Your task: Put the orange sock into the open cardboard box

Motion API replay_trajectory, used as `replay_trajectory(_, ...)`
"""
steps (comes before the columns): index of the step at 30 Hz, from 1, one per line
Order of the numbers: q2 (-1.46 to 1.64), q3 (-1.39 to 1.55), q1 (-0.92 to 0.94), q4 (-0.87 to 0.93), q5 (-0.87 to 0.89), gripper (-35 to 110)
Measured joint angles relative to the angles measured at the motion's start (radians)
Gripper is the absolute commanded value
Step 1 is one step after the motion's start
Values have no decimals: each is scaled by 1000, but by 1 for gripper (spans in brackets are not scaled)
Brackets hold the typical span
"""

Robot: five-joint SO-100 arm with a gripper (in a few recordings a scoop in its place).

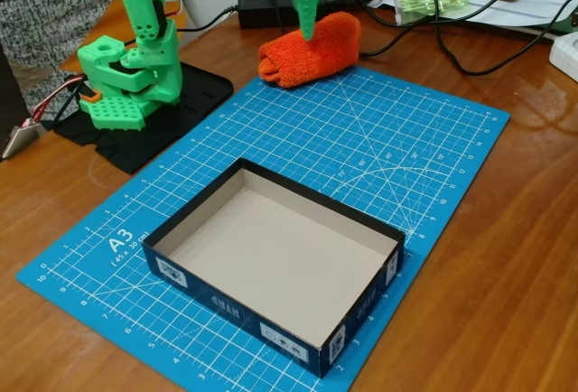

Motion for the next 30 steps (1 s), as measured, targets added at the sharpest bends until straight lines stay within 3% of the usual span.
replay_trajectory(4,-115,5,-94,-107,58,34)
replay_trajectory(15,-337,-41,-94,-275,46,32)
replay_trajectory(19,-357,31,-104,-327,44,18)
replay_trajectory(21,-351,78,-126,-379,54,0)
replay_trajectory(30,-318,143,-178,-448,186,0)
